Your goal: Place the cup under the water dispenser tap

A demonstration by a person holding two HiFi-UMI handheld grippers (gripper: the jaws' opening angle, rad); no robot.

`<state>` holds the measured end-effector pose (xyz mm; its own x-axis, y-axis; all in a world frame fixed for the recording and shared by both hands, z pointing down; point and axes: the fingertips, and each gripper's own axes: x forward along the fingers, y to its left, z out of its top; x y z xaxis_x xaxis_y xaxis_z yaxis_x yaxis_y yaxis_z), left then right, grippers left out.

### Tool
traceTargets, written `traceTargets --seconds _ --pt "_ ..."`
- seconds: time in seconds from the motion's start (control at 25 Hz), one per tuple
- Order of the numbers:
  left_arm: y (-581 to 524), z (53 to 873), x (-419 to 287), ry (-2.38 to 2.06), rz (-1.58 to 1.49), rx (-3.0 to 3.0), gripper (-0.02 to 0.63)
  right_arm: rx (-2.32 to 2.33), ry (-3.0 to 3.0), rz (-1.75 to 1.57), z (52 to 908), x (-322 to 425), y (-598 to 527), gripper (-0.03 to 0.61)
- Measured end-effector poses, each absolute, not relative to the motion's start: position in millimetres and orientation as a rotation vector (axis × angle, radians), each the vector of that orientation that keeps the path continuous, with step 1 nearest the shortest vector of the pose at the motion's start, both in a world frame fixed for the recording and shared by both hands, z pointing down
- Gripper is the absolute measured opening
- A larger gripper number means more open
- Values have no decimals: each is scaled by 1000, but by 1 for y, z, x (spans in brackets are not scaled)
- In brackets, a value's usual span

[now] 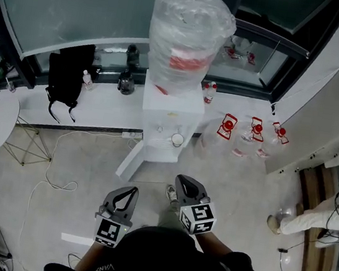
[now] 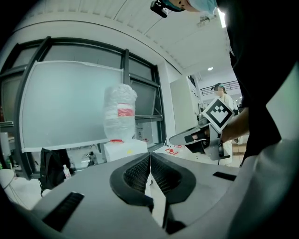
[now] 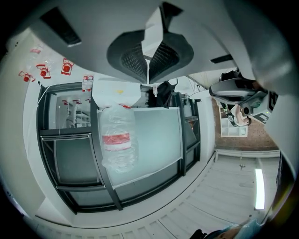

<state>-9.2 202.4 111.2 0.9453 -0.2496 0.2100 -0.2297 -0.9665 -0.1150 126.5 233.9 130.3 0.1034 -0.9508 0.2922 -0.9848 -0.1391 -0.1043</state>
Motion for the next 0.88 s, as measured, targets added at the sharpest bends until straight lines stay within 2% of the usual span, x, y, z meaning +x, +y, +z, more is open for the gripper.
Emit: traceTargets --seconds 0.32,0.88 --pt "217 106 -19 333 -337 -2997 20 2267 -2001 455 113 104 263 44" --pt "227 103 -11 306 -318 -3006 20 2256 -1959 378 111 111 284 43"
